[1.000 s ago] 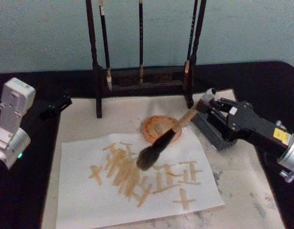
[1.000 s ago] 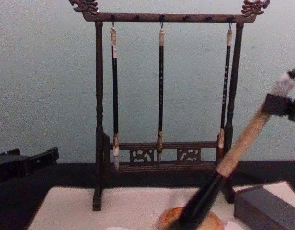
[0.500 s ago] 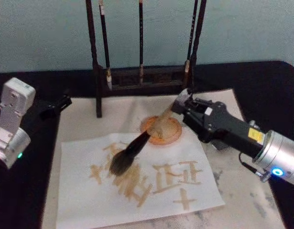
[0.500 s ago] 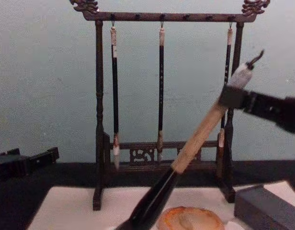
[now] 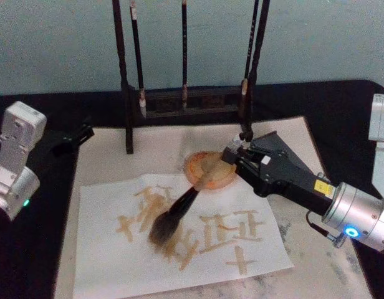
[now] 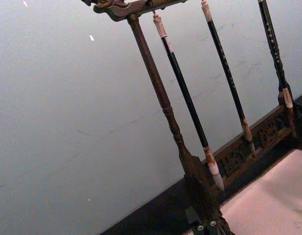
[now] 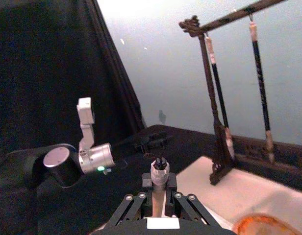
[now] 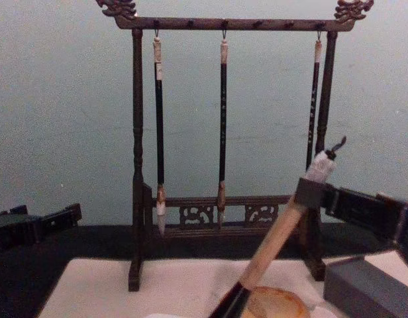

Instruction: Pick up the brush from the inkstone, write on the paper, then place the brush back to its original position.

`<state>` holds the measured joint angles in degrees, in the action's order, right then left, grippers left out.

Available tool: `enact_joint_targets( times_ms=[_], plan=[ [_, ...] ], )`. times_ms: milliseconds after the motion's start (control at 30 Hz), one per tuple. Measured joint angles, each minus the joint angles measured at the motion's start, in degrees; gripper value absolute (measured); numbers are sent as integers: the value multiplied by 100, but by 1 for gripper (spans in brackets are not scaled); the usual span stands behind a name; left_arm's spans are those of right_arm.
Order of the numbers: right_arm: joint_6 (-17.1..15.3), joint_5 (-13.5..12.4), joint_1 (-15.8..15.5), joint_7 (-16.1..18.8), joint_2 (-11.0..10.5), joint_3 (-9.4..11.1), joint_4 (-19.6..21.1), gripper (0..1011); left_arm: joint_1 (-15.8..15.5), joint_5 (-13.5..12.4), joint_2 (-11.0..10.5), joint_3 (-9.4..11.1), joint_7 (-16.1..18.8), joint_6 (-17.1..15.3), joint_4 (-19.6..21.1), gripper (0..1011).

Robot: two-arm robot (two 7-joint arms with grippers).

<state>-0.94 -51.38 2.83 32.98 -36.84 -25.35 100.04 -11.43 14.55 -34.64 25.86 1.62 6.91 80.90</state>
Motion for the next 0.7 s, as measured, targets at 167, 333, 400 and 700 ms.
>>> enact_joint_targets(
  times_ms=[167, 333, 400, 700],
  plan=[
    [21, -36, -65, -20, -48, 56, -66, 160, 0, 0, 0, 0, 0, 0, 0, 1002],
    [97, -90, -193, -38, -138, 182, -77, 161, -1, 0, 0, 0, 0, 0, 0, 1002],
    [123, -109, -240, -38, -171, 232, -77, 160, 0, 0, 0, 0, 0, 0, 0, 1002],
    [296, -212, -606, -63, -379, 601, -34, 160, 0, 0, 0, 0, 0, 0, 0, 1002]
  ],
)
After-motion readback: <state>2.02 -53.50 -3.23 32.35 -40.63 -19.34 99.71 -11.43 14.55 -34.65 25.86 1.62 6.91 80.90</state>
